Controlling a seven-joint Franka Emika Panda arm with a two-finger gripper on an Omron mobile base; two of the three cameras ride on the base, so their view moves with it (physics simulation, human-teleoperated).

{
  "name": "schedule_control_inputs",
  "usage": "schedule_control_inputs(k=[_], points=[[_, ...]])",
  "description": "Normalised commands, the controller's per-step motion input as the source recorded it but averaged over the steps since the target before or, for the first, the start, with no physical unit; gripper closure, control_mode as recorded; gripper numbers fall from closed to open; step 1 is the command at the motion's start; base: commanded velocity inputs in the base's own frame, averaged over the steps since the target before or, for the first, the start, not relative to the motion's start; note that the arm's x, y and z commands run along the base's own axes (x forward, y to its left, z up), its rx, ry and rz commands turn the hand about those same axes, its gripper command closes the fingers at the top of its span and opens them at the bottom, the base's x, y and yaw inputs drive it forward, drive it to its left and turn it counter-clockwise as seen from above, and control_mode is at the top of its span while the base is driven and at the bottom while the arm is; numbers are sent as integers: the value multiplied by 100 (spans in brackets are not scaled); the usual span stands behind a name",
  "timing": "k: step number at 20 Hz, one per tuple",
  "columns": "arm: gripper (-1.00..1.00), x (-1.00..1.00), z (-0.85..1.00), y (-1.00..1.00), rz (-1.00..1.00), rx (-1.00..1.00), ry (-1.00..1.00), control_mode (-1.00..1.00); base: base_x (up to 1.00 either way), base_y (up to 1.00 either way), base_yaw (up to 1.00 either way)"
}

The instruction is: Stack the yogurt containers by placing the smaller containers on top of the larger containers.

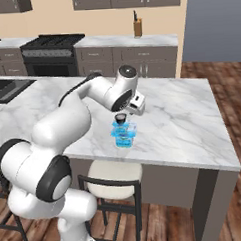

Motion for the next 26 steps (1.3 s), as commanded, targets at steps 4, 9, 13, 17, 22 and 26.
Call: schedule_control_inputs(k=[4,9,13,17,22,26], points=[[-100,-55,38,-23,1,10,-24,-100,0,0,0],[-100,-58,36,-31,1,12,-24,-100,0,0,0],[-100,-58,29,-39,2,15,-26,-100,0,0,0],[-100,-38,21,-48,0,16,-20,-100,0,0,0],[-100,-49,7,-44,0,9,-27,-100,0,0,0],[-100,-44,11,-37,-1,10,-25,-100,0,0,0]])
